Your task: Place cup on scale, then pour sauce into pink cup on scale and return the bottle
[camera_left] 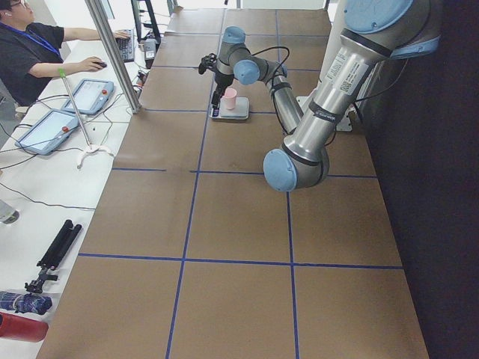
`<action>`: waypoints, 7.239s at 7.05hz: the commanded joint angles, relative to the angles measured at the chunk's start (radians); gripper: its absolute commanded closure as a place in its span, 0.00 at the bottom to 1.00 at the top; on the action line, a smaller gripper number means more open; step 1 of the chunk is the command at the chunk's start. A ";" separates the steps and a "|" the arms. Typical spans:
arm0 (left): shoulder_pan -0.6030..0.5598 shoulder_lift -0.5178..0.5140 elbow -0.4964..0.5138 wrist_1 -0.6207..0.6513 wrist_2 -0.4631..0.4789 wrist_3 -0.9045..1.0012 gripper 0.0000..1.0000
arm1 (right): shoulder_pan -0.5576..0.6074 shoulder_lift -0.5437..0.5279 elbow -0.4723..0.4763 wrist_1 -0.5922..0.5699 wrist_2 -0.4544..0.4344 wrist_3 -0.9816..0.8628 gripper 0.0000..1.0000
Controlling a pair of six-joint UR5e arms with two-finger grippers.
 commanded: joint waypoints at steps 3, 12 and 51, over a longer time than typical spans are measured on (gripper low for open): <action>-0.305 0.210 -0.051 0.034 -0.114 0.536 0.00 | -0.020 -0.033 0.105 -0.003 0.004 0.134 0.00; -0.726 0.464 0.167 0.017 -0.339 0.781 0.00 | -0.426 -0.170 0.522 0.187 -0.185 0.866 0.00; -0.725 0.496 0.150 0.015 -0.408 0.781 0.00 | -1.276 -0.265 0.293 0.492 -1.537 1.050 0.00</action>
